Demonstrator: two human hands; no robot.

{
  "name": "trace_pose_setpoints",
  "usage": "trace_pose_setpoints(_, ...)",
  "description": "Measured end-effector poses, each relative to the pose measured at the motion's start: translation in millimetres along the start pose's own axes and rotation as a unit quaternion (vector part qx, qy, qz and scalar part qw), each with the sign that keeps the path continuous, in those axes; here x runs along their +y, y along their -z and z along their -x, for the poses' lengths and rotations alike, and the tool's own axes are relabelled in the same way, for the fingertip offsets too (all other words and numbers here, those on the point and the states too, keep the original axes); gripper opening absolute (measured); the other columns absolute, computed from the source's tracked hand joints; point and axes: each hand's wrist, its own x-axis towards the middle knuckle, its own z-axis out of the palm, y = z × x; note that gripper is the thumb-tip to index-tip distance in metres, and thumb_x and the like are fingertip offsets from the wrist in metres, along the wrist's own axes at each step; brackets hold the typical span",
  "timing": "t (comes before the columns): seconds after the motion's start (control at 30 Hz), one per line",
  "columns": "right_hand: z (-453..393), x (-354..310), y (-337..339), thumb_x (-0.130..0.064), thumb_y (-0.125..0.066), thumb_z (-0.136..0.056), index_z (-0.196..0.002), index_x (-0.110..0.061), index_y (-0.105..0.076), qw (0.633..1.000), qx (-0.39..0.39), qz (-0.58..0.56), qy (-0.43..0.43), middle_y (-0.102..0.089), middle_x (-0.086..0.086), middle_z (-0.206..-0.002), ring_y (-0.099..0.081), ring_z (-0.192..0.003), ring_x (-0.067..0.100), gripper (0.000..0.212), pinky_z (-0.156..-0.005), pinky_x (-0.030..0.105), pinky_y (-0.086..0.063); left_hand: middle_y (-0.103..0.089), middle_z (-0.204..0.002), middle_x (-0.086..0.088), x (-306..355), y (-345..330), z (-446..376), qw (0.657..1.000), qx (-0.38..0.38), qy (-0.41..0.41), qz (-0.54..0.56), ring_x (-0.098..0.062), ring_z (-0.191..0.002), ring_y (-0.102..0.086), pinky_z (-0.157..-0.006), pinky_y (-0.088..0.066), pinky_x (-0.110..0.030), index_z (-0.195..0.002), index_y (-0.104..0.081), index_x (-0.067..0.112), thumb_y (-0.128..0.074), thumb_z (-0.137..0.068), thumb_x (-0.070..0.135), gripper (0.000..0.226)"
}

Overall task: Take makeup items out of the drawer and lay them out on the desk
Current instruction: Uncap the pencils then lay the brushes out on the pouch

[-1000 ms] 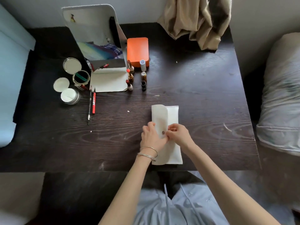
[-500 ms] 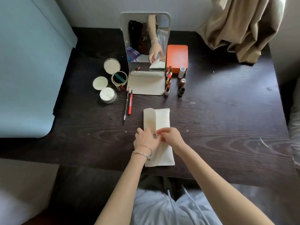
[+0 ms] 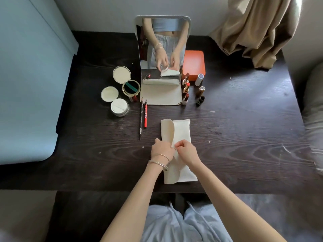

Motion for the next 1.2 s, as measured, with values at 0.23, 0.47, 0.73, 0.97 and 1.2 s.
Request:
trace_pose_setpoints(0.23,3,-2,0,-0.012,-0.053,-0.085,-0.098,-0.010,-0.055,0.999,0.002,0.040,0.012,-0.059,0.006,-0.101,-0.053,-0.084,0.015,0.014,-0.069,0.025,-0.044,-0.046,-0.054,0.000,-39,12,-5,0.974,0.026,0.025,0.224,-0.019,-0.062,-0.048,-0.078,-0.054,-0.044,-0.049,-0.045,0.017,-0.065,-0.072,0.021,0.031)
trace_pose_setpoints(0.47,25,-2,-24,-0.047,-0.069,-0.072,-0.119,-0.019,-0.041,0.949,0.098,0.287,0.079,-0.039,0.002,-0.118,-0.039,-0.111,0.025,0.061,-0.086,0.040,-0.041,-0.065,-0.110,-0.016,-21,22,-6,0.982,-0.019,0.038,0.183,-0.033,-0.102,-0.061,-0.087,-0.052,-0.037,-0.109,-0.058,0.005,-0.056,-0.080,0.009,0.030)
trace_pose_setpoints(0.73,38,-19,-7,-0.026,-0.065,-0.077,-0.139,-0.024,-0.025,0.948,0.055,0.300,0.087,-0.027,0.008,-0.135,-0.038,-0.116,0.036,0.073,-0.080,0.040,-0.043,-0.062,-0.116,-0.021,-24,31,-2,0.974,-0.043,0.015,0.223,-0.027,-0.095,-0.057,-0.077,-0.044,-0.030,-0.115,-0.057,0.000,-0.046,-0.083,-0.009,0.036)
trace_pose_setpoints(0.97,46,-21,8,-0.024,-0.060,-0.081,-0.134,-0.017,-0.029,0.962,0.061,0.249,0.087,-0.032,0.008,-0.133,-0.048,-0.110,0.037,0.062,-0.075,0.034,-0.035,-0.061,-0.114,-0.023,-6,37,7,0.978,-0.038,-0.045,0.200,-0.034,-0.100,-0.058,-0.078,-0.044,-0.032,-0.112,-0.056,-0.002,-0.047,-0.081,-0.008,0.033)
trace_pose_setpoints(1.2,51,-24,25,-0.018,-0.048,-0.086,-0.118,-0.011,-0.042,0.967,0.118,0.220,0.058,-0.052,0.008,-0.118,-0.053,-0.098,0.034,0.034,-0.074,0.035,-0.037,-0.062,-0.114,-0.017,2,38,16,0.983,-0.022,-0.096,0.154,-0.032,-0.102,-0.058,-0.084,-0.047,-0.034,-0.118,-0.053,0.006,-0.046,-0.082,-0.004,0.038)
